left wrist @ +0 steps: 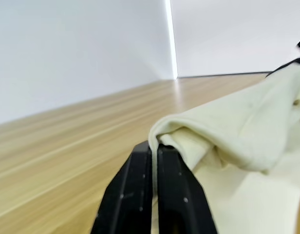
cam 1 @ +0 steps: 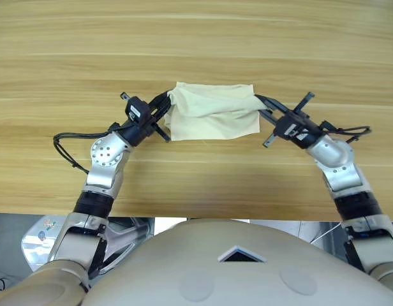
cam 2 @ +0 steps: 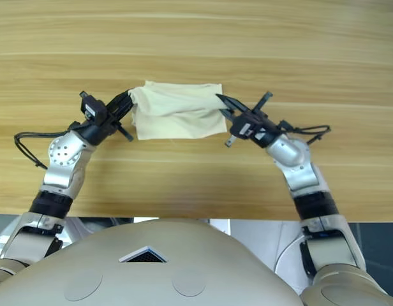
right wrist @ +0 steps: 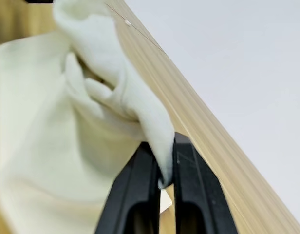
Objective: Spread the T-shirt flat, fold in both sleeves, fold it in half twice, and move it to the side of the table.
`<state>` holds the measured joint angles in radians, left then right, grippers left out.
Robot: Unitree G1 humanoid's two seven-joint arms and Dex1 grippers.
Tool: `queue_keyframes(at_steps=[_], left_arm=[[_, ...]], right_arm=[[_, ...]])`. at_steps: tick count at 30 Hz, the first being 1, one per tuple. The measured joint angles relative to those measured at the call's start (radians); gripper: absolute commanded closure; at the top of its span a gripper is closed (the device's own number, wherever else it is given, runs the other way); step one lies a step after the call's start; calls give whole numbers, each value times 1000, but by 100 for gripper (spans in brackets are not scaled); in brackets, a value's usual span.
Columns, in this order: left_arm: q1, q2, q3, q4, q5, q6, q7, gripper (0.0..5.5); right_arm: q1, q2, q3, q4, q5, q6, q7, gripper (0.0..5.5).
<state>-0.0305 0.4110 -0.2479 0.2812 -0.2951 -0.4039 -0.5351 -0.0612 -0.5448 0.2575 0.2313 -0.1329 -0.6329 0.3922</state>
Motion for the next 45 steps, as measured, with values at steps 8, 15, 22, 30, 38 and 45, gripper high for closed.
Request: queue_keyframes(at_steps=[8,15,22,30,38,45], left_arm=[[-74,-100,53,184,94,61,33,442],[-130,-150,136,250,93,86,42,319],[-308,-183,324,510,72,167,239,218],[-390,-187,486,696,52,132,412,102],[-412,-265,610,773,-27,-43,388,11],[-441,-311,666,810,-85,-107,310,11]], right_arm=[[-175,147,24,271,-173,68,-164,384],[-313,193,-15,510,-204,91,-304,243],[-372,207,-102,678,-169,125,-413,132],[-190,329,88,134,-164,97,-219,114],[-452,416,131,582,-242,209,-239,114],[-657,380,-27,999,-159,299,-334,114]])
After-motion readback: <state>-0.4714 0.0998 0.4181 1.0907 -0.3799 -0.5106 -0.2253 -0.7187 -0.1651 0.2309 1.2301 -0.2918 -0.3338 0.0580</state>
